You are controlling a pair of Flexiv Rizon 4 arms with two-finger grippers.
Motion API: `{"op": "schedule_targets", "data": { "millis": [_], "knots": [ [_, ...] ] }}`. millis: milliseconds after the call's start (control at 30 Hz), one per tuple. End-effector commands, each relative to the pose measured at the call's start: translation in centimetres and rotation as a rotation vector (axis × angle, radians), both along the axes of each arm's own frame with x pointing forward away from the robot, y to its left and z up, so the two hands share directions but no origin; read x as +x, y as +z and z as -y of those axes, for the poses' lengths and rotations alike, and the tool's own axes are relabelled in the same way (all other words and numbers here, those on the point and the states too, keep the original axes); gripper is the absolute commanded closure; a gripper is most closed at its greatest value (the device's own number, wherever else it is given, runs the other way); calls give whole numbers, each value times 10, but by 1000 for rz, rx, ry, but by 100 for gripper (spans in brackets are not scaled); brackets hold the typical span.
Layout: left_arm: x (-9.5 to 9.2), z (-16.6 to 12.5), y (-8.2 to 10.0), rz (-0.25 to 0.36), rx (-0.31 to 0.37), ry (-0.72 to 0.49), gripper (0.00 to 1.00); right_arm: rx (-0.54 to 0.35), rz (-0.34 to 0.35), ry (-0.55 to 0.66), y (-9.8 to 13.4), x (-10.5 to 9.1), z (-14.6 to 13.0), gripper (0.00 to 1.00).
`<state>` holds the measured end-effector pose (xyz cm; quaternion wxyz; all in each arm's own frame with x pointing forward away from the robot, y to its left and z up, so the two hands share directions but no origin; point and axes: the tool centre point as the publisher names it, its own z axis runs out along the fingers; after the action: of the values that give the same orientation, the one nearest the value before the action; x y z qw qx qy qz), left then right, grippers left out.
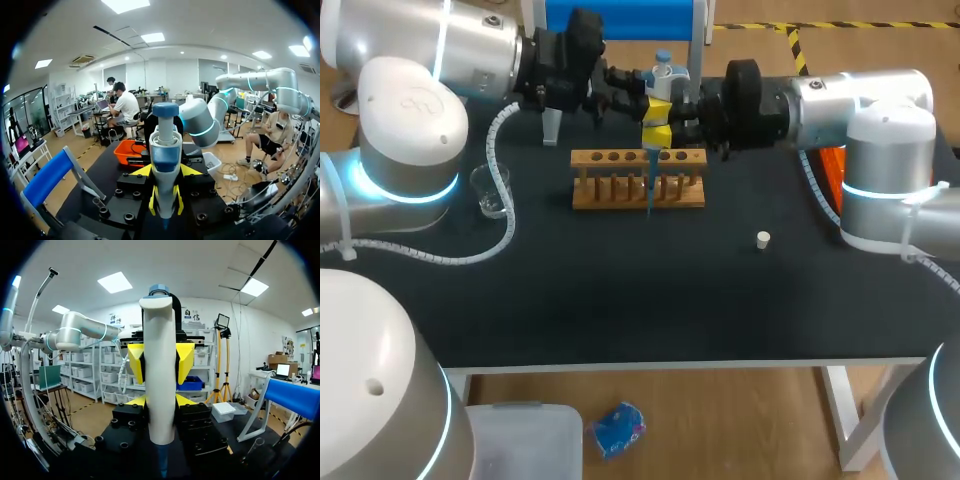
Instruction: Invert the test tube, pick up the pipette, mount the tip to pipette, aspirate from beaker and dispense into the tube, eject the tip, return the pipette, and cap with the stopper.
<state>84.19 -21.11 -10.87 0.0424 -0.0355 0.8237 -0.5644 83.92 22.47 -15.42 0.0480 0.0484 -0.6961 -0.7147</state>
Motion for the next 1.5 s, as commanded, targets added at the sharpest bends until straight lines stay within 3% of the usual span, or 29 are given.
{"op": "schedule_targets", "data": {
  "millis": [33, 433, 900, 1500],
  "knots": [
    [-2, 0, 1, 0, -1, -4, 0, 1, -1, -1, 0, 2, 1, 100],
    [-2, 0, 1, 0, -1, -4, 0, -26, 11, -2, 3, 7, 14, 100],
    [-2, 0, 1, 0, -1, -4, 0, -67, 45, -53, 10, 30, 75, 100],
    [-2, 0, 1, 0, -1, -4, 0, -58, 76, -15, 11, 46, 126, 100]
  ]
}}
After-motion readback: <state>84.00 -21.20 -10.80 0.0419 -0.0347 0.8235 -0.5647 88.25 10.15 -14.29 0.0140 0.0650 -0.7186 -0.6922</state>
